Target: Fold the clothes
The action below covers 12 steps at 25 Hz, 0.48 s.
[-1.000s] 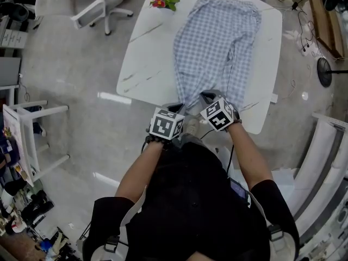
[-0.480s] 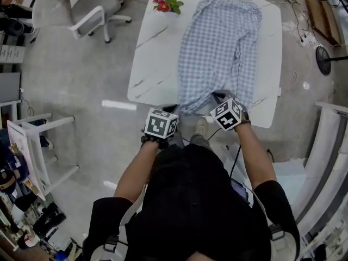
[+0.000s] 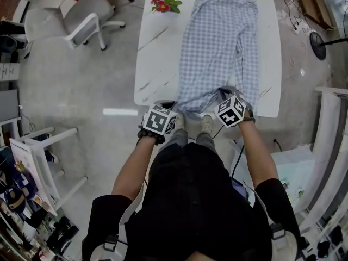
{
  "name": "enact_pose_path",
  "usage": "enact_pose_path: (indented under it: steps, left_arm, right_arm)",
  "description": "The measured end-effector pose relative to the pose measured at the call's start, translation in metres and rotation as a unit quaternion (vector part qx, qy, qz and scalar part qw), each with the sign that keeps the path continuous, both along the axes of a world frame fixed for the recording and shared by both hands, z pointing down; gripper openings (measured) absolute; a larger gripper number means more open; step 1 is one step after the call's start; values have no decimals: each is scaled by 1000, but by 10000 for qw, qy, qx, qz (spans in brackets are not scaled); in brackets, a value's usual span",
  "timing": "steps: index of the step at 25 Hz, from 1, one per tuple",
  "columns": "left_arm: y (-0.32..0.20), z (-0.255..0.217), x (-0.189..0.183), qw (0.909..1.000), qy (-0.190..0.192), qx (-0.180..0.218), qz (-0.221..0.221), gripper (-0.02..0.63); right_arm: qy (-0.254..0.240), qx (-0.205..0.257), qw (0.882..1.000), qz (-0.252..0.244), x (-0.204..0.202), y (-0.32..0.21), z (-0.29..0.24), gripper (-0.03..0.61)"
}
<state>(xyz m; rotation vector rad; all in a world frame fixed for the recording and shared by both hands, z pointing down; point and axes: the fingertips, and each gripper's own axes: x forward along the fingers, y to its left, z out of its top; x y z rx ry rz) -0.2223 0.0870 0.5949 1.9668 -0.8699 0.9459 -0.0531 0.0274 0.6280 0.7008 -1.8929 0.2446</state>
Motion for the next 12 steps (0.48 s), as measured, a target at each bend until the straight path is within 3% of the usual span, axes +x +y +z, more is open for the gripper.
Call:
enact_pose_path:
  steps: [4, 9, 12]
  left_arm:
    - [-3, 11, -8, 9999, 89, -127, 7, 18]
    - [1, 9, 1, 9992, 313, -153, 197, 18]
    - [8, 11, 7, 9987, 375, -175, 308, 20]
  right_arm:
    - [166, 74, 9996, 208, 1, 1, 2, 9]
    - [634, 179, 9978, 71, 10, 10, 4, 9]
    - [583, 174, 9977, 314, 19, 17, 3, 9]
